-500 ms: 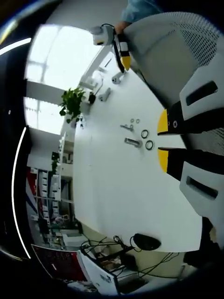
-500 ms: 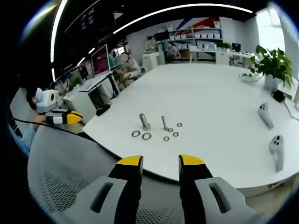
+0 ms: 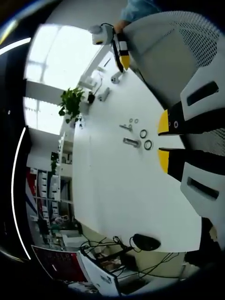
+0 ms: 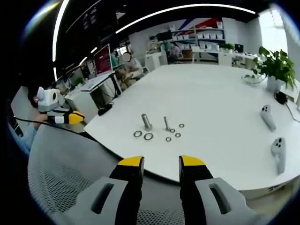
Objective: Place the washer onto the threaded stud by aligning its center hole with the stud, sliding it down to the base, and recovering from edge contact or off-axis alignment until the washer reaches the visible bottom stop.
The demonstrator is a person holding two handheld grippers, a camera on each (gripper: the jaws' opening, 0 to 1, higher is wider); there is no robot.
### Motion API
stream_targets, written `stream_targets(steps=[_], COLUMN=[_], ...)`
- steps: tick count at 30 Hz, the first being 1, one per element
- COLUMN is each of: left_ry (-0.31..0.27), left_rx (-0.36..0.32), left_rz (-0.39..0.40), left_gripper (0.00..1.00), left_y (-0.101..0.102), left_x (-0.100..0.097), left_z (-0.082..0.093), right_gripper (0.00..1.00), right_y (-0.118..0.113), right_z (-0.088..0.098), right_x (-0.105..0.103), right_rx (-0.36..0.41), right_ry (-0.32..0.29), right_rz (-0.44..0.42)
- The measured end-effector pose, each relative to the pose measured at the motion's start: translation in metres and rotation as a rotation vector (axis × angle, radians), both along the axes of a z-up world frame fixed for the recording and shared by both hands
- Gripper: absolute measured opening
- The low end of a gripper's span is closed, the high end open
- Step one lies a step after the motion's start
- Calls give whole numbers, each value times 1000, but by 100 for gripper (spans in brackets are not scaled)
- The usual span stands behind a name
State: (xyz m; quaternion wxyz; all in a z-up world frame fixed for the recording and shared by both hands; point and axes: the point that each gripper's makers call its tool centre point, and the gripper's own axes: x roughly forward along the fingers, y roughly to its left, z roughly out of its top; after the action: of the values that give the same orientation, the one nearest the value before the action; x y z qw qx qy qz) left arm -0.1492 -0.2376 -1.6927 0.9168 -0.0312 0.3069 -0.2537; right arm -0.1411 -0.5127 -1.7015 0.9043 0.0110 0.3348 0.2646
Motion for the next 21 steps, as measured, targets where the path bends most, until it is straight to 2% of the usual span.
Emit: stream_targets(steps=[21], left_ry=[11], left_rx=[10], left_rz=[5], left_gripper=[8], left_y=[0], left_x=[-2], left_z=[-2], right_gripper=[32], right_y=[1], right_z=[2], right_x=[0], right_rx=[9], right_ry=[-10], right_rz=[6])
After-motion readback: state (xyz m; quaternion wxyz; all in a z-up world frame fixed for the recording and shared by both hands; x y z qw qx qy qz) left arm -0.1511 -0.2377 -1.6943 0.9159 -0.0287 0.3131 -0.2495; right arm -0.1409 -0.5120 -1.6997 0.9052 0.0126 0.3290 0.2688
